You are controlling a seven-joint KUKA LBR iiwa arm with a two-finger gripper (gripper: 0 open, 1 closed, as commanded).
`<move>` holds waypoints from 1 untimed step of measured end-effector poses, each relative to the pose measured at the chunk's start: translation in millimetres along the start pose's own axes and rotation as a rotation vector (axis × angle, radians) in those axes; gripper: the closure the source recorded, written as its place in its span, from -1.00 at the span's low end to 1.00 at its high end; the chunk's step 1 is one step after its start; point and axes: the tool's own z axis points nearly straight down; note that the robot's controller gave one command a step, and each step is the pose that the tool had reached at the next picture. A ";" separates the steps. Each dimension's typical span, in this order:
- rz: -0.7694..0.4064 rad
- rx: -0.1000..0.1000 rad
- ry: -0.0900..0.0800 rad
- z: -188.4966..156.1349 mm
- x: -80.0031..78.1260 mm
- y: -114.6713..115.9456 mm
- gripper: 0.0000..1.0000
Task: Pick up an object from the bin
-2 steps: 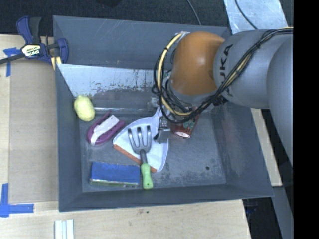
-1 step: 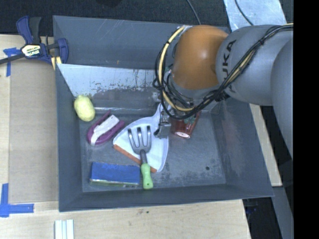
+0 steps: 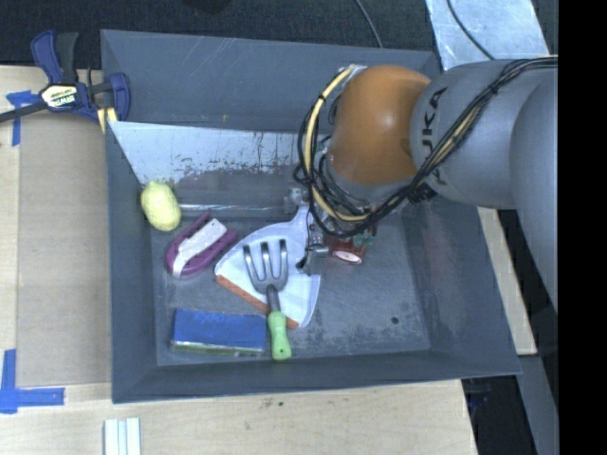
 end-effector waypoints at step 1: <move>0.003 0.000 0.009 -21.5 2.8 -0.9 -1.00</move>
Offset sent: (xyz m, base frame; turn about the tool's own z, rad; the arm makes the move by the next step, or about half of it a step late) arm -0.0123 0.0142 -0.0485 -0.3956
